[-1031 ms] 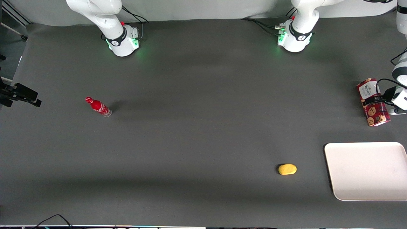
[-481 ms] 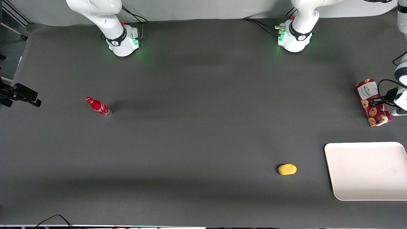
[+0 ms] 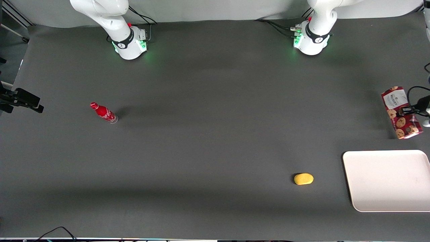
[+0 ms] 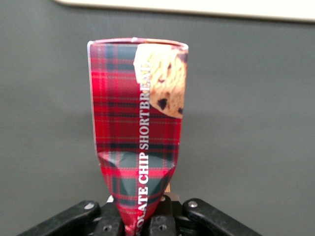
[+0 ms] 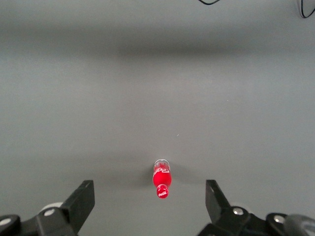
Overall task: Place red cookie box on tray
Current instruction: 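Lift the red cookie box with the left gripper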
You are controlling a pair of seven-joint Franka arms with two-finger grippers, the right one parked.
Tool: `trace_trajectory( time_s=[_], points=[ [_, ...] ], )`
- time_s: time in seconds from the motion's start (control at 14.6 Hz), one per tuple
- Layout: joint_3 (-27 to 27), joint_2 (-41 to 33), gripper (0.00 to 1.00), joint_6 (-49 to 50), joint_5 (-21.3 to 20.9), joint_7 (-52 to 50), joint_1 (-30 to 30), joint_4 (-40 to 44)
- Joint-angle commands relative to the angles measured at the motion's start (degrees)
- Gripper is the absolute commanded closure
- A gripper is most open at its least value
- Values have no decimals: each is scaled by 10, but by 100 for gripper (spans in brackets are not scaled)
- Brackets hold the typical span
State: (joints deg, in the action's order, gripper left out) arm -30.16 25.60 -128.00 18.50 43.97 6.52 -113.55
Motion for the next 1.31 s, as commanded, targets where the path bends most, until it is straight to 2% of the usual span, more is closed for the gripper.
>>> trace_trajectory(
  time_s=[0.0,0.27,0.41,0.62,0.96,1.24],
  points=[
    [6,-24,100,124,-72,-85,-12,130],
    [7,8,100,222,-72,-93,-11,277],
    [7,54,100,253,-62,-99,4,355],
    [32,147,100,299,-25,-99,62,514],
    [109,236,100,223,-20,-107,119,608],
    [118,287,100,127,8,-107,124,617]
  ],
)
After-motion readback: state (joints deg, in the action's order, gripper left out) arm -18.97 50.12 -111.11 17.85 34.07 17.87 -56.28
